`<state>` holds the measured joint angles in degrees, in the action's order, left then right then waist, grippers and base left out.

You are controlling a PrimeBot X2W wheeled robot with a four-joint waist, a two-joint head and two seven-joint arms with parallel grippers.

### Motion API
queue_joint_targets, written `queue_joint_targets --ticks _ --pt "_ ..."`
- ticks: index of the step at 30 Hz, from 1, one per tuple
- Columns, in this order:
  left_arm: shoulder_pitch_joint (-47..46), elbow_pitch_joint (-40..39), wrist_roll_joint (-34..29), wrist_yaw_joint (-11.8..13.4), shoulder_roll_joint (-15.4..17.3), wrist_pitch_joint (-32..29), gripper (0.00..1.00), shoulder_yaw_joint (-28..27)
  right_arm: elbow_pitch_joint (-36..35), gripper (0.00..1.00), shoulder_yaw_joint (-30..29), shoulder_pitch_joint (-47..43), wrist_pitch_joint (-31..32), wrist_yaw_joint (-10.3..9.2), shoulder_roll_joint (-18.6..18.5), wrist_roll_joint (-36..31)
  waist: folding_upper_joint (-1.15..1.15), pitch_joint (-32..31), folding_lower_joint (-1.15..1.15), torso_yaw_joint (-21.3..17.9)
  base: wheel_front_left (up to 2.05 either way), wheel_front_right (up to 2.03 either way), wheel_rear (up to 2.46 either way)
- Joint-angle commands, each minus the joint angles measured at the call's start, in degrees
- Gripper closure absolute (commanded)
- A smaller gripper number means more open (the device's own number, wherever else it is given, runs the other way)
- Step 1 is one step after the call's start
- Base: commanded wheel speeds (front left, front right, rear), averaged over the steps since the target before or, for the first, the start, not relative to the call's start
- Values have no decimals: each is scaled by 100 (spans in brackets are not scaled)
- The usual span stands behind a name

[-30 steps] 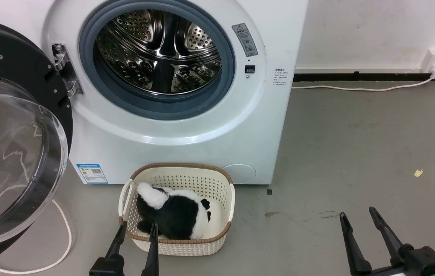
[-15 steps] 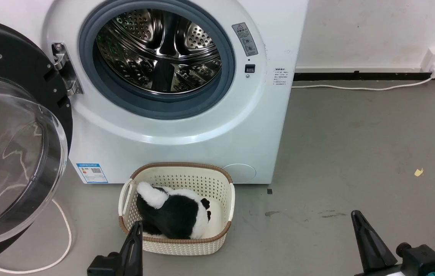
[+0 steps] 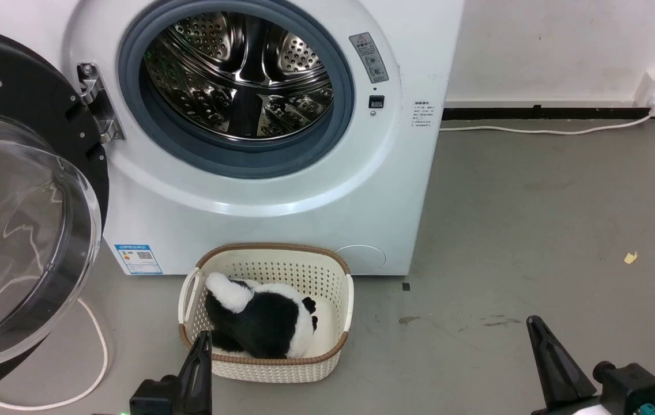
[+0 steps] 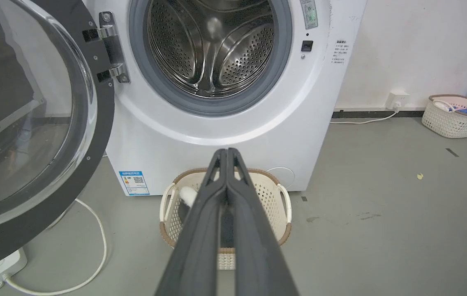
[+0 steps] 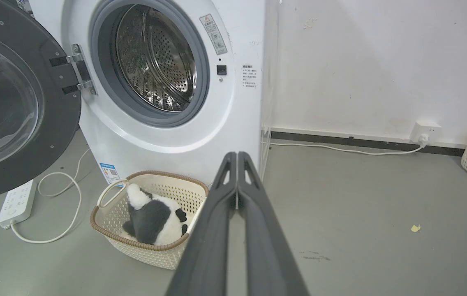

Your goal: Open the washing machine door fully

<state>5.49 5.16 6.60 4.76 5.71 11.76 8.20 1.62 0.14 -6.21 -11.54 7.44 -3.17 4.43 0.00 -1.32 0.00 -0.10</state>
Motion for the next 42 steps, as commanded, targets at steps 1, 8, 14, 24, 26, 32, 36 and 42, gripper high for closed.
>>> queue_joint_targets --ticks 1,8,14,24,26,32,36,42 --pt "-114 -46 -60 -34 -43 -38 100 -44 -27 100 -4 113 49 1 6 -45 0 3 0 0 0 0 0" --pt "-146 -80 -103 -65 -60 -119 100 -99 -36 100 -5 149 128 1 8 -74 0 12 0 1 0 0 0" --pt "-172 -109 -140 -93 -75 -190 100 -147 -45 100 -5 181 197 1 10 -98 0 20 0 2 0 0 0" --pt "-217 -157 -202 -138 -99 -307 100 -227 -59 100 -6 233 310 2 12 -139 0 33 0 3 0 0 0" --pt "-222 -162 -208 -143 -102 -319 100 -235 -60 100 -6 238 322 2 12 -143 0 35 0 3 0 0 0" --pt "-253 -196 -251 -175 -119 -400 100 -291 -70 100 -7 275 401 2 14 -172 0 44 0 3 0 0 0" --pt "-266 -210 -270 -188 -127 -436 100 -315 -74 100 -7 290 435 2 14 -184 0 48 0 4 0 0 0" --pt "-293 -239 -307 -216 -141 -506 100 -363 -82 100 -8 322 503 2 16 -209 0 56 0 4 0 0 0"
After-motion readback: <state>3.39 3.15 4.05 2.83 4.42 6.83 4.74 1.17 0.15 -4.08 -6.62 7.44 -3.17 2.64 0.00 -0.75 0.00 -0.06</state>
